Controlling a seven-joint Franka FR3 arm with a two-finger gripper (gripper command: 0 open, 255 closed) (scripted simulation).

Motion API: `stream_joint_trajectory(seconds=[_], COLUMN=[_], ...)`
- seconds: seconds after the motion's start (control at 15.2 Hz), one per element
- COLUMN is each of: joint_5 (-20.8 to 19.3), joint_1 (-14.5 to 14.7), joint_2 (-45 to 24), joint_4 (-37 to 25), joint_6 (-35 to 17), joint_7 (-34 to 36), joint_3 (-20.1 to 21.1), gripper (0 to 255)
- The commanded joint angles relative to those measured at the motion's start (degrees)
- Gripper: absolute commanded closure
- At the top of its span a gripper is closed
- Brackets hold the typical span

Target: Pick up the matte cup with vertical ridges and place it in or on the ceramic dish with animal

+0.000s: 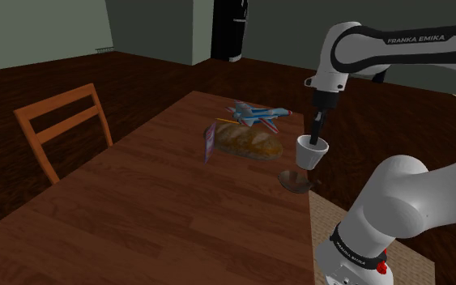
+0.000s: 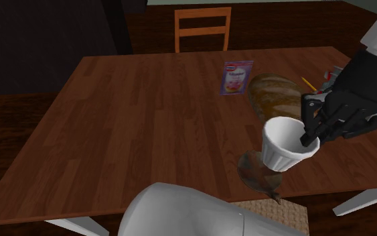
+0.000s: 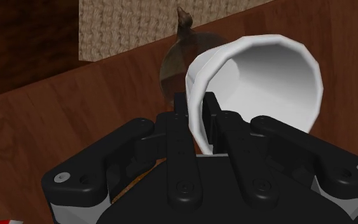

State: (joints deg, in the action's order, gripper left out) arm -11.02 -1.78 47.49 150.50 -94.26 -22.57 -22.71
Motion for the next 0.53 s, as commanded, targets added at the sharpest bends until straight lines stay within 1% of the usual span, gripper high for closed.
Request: stream_joint_trajectory(seconds=[0.0, 0.46], joint_5=[-0.4, -1.7], joint_1=[-0.2, -0.5], joint_2=[-0.1, -1.4], joint_4=[1.5, 6.0], joint_6=[-1.6, -7.4], joint_7=[-0.1, -0.4], joint_3=[-0.4, -2.0], gripper=[255, 255])
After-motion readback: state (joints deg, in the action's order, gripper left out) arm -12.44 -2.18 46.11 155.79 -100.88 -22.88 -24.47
